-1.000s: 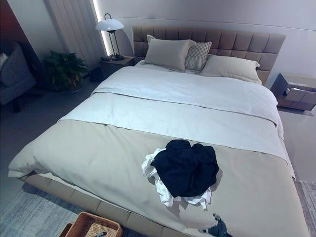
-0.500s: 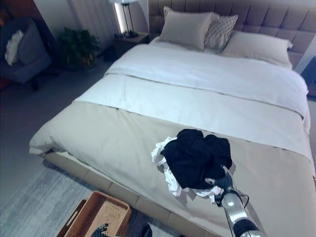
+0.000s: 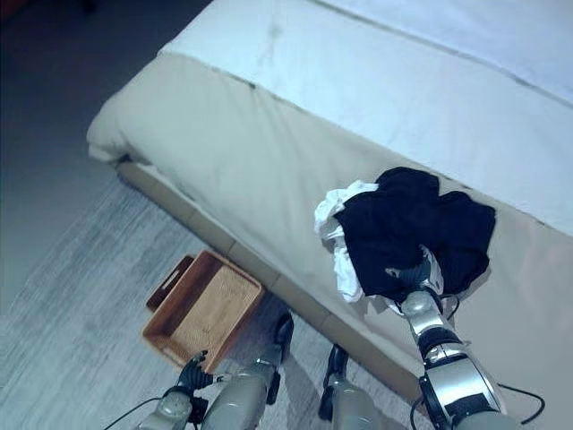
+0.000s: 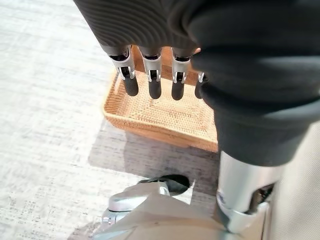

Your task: Pick up clothes into the bucket

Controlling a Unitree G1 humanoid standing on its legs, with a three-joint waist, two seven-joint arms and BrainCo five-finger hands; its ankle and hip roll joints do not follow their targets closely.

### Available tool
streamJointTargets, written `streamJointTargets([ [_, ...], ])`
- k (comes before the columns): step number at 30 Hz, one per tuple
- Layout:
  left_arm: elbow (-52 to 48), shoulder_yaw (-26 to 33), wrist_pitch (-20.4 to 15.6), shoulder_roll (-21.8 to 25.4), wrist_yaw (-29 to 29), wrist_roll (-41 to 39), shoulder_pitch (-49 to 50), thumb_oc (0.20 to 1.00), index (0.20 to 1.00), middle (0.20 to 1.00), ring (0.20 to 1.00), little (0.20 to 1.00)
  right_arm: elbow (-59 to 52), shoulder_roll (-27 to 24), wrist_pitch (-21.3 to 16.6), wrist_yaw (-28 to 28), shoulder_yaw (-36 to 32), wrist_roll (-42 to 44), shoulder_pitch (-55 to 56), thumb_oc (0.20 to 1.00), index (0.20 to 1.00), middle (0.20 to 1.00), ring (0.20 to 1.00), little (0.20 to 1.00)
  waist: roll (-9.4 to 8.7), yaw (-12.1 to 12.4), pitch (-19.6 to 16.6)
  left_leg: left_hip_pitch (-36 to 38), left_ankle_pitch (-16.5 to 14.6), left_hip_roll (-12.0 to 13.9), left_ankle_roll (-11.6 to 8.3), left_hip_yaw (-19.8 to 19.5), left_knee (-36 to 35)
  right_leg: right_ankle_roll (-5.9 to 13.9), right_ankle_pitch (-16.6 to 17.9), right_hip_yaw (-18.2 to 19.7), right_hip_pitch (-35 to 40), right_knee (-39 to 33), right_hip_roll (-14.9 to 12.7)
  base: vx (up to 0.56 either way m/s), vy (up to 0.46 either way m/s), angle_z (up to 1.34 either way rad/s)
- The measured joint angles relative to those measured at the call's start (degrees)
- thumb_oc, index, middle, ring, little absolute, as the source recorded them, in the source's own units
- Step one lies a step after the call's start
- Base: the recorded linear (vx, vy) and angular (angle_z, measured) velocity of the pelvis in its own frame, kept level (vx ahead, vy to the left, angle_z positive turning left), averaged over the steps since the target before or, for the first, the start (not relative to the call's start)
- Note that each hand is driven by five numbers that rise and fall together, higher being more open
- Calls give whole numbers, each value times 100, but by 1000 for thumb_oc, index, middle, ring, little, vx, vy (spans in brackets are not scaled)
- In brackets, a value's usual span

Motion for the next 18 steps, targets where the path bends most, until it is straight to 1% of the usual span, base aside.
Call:
streamJointTargets([
  [1, -31, -29, -4, 12, 8, -38, -90, 1000, 1000, 1000, 1000, 1000, 151, -32, 17, -21, 3, 1, -139, 1000, 1000, 1000, 1000, 1000, 28, -8, 73, -122, 4, -35, 4, -24, 60, -17, -76, -19, -156, 190, -49, -61, 20, 16],
  [3, -31, -74, -6, 3, 38, -45, -175, 1000, 1000, 1000, 1000, 1000, 273, -44, 41, -32, 43, 0, -278, 1000, 1000, 1000, 1000, 1000, 42, 87, 185, -200, 20, -85, 19, -80, 116, -14, -164, -63, -283, 406, -97, -39, -3, 19],
  [4, -34, -143, -7, 2, 57, -47, -256, 1000, 1000, 1000, 1000, 1000, 358, -83, 72, -43, 95, 0, -351, 413, 413, 413, 413, 413, 49, 89, 259, -232, 20, -131, 19, -158, 144, -21, -264, -116, -360, 596, -160, -19, -13, 24],
  [5, -50, -159, -7, 1, 61, -48, -273, 1000, 1000, 1000, 1000, 1000, 366, -100, 80, -65, 111, 0, -353, 338, 338, 338, 338, 338, 47, 91, 277, -244, 20, -143, 19, -183, 143, -23, -297, -130, -387, 665, -203, 2, -27, 34],
  [6, -84, -234, -22, 20, 84, -48, -290, 1000, 1000, 1000, 1000, 1000, 417, -125, 104, -137, 115, 0, -388, 200, 200, 200, 200, 200, 51, 109, 300, -274, 26, -190, 24, -267, 152, -22, -377, -198, -429, 784, -235, 11, -19, 26],
  [8, -76, -232, -23, 22, 105, -47, -305, 1000, 1000, 1000, 1000, 1000, 439, -143, 124, -224, 93, 2, -445, 200, 200, 200, 200, 200, 50, 91, 301, -311, 44, -228, 35, -377, 143, -18, -441, -312, -471, 886, -301, 18, -16, 31],
  [11, -49, -229, -23, 23, 107, -46, -305, 1000, 1000, 1000, 1000, 1000, 358, -178, 133, -256, 76, 16, -459, 200, 200, 200, 200, 200, 50, 96, 301, -292, 64, -245, 36, -449, 135, -19, -447, -367, -430, 898, -314, 38, -4, 16],
  [13, -34, -222, -21, 15, 105, -44, -307, 1000, 1000, 1000, 1000, 1000, -137, -183, 146, -260, -35, 107, -305, 200, 200, 200, 200, 200, 48, 60, 300, -214, 78, -251, 45, -463, 117, -19, -446, -406, -350, 885, -319, 4, 21, 8],
  [14, -33, -222, -21, 18, 106, -43, -302, 1000, 1000, 1000, 1000, 1000, -357, -186, 133, -267, -36, 108, -249, 200, 200, 200, 200, 200, 47, 78, 300, -178, 79, -251, 46, -463, 118, -20, -446, -404, -319, 884, -322, 1, 22, -3],
  [16, -48, -194, -22, 23, 104, -40, -304, 1000, 1000, 1000, 1000, 1000, -897, -204, 150, -257, -33, 119, -111, 200, 200, 200, 200, 200, 40, -17, 296, -91, 78, -246, 47, -442, 116, -21, -445, -386, -233, 876, -324, 14, 23, -4],
  [17, -57, -155, -22, 31, 106, -40, -272, 1000, 1000, 1000, 1000, 1000, -1298, -205, 84, -257, -26, 110, -42, 200, 200, 200, 200, 200, 38, -38, 295, -76, 78, -242, 47, -433, 116, -20, -446, -379, -218, 878, -318, 36, 22, -17],
  [18, -87, -47, -15, 23, 98, -34, -267, 1000, 1000, 1000, 1000, 1000, -1636, -243, 71, -236, -81, 107, 34, 200, 200, 200, 200, 200, 4, -78, 291, -14, 75, -214, 49, -320, 103, -23, -442, -272, -208, 872, -302, 50, 22, -29],
])
